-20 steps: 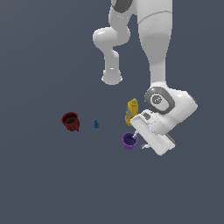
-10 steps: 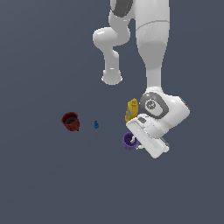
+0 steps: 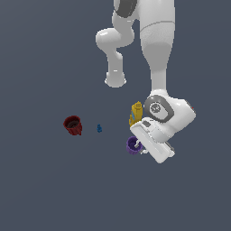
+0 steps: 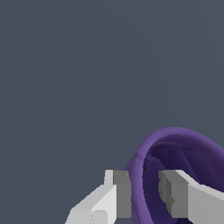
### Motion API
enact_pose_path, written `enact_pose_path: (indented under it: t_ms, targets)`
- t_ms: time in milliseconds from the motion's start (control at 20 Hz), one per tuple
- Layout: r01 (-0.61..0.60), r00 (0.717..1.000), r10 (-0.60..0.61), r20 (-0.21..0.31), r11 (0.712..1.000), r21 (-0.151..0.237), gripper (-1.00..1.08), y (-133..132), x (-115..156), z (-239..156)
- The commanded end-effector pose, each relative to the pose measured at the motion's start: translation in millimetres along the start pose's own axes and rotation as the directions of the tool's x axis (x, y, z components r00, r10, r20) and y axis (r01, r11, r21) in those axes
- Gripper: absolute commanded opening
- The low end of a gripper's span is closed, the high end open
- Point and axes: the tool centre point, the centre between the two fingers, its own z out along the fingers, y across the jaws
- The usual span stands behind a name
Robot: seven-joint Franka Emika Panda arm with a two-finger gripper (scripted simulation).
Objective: Pick up a designated object from a clutter of objects.
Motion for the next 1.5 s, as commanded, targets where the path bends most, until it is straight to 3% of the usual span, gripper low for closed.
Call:
enact_pose_path:
  t_ms: [0,650,1450]
  targets:
    - [0.000,1.000,0.000,0.000,1.000,0.000,-1.00,0,0,-1]
    - [0.000,1.000,0.000,-0.001,1.000,0.000,-1.00,28,9,-44]
    - [0.002,1.000,-0.002,-0.001,1.000,0.000,-1.00,104,33,-169]
